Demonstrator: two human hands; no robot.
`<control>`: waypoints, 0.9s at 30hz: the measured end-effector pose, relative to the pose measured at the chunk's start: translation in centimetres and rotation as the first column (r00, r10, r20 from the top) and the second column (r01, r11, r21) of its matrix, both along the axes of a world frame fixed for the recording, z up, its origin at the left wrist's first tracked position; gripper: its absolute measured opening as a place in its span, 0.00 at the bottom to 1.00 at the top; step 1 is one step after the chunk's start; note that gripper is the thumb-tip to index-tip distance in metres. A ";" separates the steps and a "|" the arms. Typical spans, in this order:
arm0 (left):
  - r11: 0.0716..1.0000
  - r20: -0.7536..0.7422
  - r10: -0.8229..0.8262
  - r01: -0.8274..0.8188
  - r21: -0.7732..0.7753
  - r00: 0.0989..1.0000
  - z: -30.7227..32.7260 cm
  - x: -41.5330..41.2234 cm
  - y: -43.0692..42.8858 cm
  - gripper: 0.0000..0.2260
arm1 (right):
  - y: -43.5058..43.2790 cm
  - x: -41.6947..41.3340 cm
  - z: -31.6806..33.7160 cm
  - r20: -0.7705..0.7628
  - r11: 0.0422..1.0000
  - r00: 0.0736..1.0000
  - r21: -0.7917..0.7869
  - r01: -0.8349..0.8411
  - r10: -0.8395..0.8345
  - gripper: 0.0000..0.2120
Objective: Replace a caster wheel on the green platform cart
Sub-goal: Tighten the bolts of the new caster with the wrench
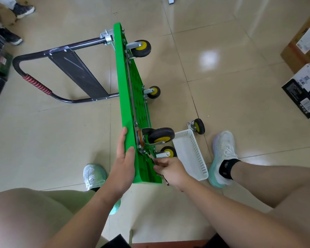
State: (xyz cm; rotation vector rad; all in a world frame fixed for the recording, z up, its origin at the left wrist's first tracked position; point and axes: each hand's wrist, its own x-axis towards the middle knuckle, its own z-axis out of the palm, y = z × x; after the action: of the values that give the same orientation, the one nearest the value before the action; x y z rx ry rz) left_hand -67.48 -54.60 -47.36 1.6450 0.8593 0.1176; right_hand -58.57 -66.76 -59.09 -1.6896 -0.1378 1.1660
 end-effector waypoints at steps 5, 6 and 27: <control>0.999 -0.019 -0.010 0.011 0.034 1.000 0.0 -0.1 0.2 0.26 | 1.3 0.5 -0.6 -0.002 0.999 0.999 0.031 -0.042 0.042 0.16; 0.999 -0.022 -0.008 0.009 0.043 1.000 0.0 -0.2 0.2 0.26 | 1.4 0.6 -0.8 -0.001 0.998 0.999 0.032 -0.053 0.053 0.16; 0.992 -0.065 0.009 0.000 0.129 0.998 0.4 -0.2 -0.2 0.21 | 1.1 1.8 -2.1 0.091 0.980 0.978 0.041 -0.192 0.188 0.13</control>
State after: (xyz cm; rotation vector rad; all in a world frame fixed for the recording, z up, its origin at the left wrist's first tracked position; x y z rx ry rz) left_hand -67.68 -54.79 -46.93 1.7762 0.9213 0.1254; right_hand -56.82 -65.70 -61.20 -1.7116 -0.3871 1.2190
